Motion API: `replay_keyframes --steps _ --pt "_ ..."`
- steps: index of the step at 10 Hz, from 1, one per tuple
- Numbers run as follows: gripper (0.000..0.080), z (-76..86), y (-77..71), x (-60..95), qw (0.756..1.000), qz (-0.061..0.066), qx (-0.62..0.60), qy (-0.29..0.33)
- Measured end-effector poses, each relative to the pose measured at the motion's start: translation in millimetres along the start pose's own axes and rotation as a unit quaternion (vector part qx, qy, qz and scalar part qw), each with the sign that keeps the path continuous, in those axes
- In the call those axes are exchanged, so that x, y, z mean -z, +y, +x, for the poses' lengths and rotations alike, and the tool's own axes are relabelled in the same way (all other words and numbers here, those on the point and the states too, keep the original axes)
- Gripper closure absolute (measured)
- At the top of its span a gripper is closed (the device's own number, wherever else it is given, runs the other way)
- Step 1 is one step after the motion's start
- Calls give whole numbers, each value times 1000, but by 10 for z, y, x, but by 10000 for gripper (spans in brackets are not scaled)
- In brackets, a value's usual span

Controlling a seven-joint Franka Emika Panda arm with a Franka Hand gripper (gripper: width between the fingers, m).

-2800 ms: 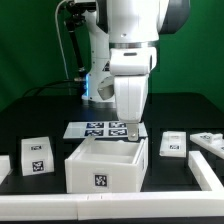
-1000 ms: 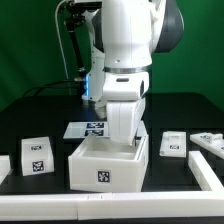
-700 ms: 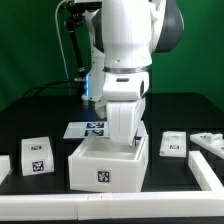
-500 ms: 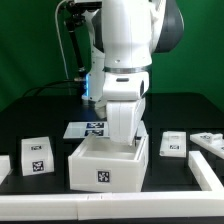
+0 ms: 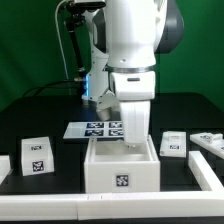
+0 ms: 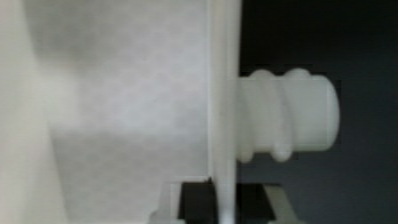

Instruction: Assemble cabinet

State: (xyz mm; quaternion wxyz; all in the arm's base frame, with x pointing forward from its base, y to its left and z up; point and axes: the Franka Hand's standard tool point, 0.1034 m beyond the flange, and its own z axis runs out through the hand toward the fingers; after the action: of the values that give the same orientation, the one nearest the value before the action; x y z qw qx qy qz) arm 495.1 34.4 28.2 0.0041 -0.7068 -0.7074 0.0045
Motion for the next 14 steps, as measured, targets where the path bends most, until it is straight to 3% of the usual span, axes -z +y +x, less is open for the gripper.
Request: replay_keyframes --steps 5,12,14 --pt "765 21 56 -1 1000 1 1 1" --pt "765 598 353 7 1000 -17 -2 14" --pt "765 658 373 7 1000 -16 -12 14"
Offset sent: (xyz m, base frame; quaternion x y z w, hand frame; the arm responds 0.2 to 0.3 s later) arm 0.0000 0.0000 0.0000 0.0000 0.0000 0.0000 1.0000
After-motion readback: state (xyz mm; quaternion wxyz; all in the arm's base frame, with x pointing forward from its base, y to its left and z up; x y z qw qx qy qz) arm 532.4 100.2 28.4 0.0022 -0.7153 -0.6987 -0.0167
